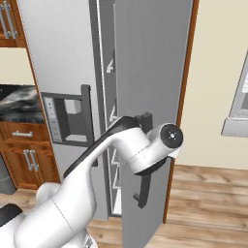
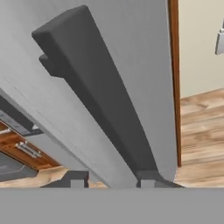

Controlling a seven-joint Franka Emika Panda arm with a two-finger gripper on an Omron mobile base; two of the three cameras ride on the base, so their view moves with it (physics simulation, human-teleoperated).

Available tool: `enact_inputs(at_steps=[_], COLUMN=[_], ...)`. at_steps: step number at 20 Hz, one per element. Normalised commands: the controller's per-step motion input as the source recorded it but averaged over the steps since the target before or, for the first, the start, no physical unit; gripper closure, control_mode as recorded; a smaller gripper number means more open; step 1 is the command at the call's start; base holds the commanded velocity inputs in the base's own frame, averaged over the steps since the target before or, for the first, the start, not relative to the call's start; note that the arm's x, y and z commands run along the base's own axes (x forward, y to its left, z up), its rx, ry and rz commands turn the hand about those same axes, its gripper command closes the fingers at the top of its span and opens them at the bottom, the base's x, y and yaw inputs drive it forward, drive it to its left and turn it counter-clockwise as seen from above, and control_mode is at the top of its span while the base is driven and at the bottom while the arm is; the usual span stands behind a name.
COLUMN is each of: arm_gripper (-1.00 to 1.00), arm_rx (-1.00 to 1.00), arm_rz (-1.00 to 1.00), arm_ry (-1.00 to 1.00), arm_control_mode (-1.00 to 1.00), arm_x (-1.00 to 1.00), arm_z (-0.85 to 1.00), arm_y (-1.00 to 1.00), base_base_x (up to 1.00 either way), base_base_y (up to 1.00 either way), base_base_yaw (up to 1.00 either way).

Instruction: Retrieve the butter from the fridge and place it on a plate on the dining table. Then retrieve the butter knife by the fridge and place it near the plate.

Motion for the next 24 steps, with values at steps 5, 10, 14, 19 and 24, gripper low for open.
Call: enact_inputs(at_steps=[5,10,14,19,24], arm_gripper=[-1.0,-1.0,-1.0,-1.0,-1.0], arm_rx=[-0.02,-0.22,-0.52,-0.64,-0.53], arm_rz=[-0.1,-0.11,-0.01,-0.03,-0.05], arm_ry=[0.0,0.1,0.23,0.36,0.4], arm_control_mode=[-1.0,-1.0,-1.0,-1.0,-1.0], arm_x=[-0.74,-0.44,-0.16,0.0,0.01], arm_z=[0.21,0.5,0.39,0.17,0.02], arm_y=[0.02,0.47,0.96,1.0,1.0], base_base_x=[0.0,0.0,0.0,0.0,0.0], base_base_y=[0.0,0.0,0.0,0.0,0.0], base_base_yaw=[0.0,0.0,0.0,0.0,0.0])
